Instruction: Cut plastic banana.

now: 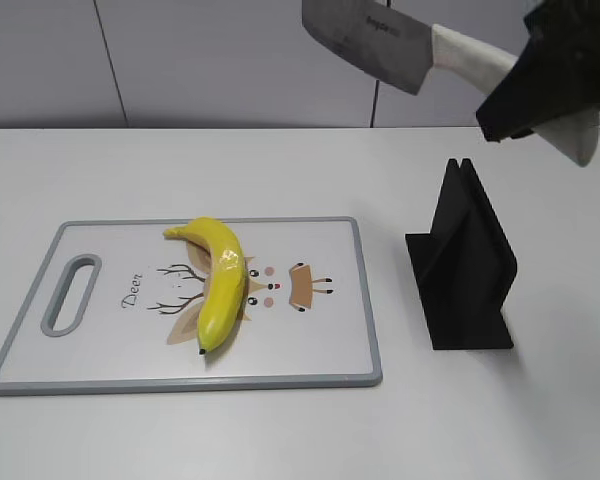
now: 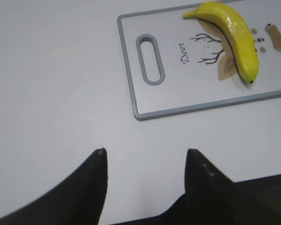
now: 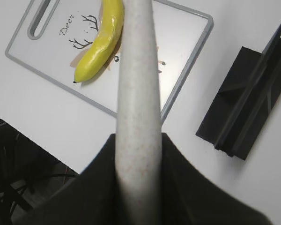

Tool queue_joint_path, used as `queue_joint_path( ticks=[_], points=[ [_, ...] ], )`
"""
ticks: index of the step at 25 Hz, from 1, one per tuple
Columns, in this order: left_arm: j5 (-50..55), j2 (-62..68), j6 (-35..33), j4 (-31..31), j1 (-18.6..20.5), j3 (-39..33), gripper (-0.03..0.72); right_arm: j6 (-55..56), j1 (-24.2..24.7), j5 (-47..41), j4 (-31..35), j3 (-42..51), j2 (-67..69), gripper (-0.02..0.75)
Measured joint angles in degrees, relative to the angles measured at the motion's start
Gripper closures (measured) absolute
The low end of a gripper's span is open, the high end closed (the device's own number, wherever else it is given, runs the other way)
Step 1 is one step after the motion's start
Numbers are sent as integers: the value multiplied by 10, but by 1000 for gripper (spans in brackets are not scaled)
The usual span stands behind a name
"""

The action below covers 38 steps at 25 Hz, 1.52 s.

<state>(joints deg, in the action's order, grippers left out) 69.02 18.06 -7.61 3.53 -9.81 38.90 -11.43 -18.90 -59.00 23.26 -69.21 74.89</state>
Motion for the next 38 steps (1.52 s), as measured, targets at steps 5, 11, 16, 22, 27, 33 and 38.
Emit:
queue_joint_path(
  ticks=[5,11,16,22,27,33,38],
  points=[
    [-1,-81,4,1,0,-31,215,34,0,46,-25,89,-66,576],
    [1,-152,6,19,0,-70,228,87,0,76,-66,190,-154,576],
    [-17,-168,6,18,0,-74,229,143,0,92,-104,249,-235,576],
    [-84,-168,6,1,0,-97,237,212,0,102,-152,302,-317,576],
    [-88,-168,6,-1,0,-98,240,235,0,100,-176,331,-340,576],
    [-89,-168,6,-1,0,-98,253,237,0,124,-185,335,-294,576],
    [-90,-168,6,-2,0,-98,253,237,0,155,-187,335,-208,576]
  ],
)
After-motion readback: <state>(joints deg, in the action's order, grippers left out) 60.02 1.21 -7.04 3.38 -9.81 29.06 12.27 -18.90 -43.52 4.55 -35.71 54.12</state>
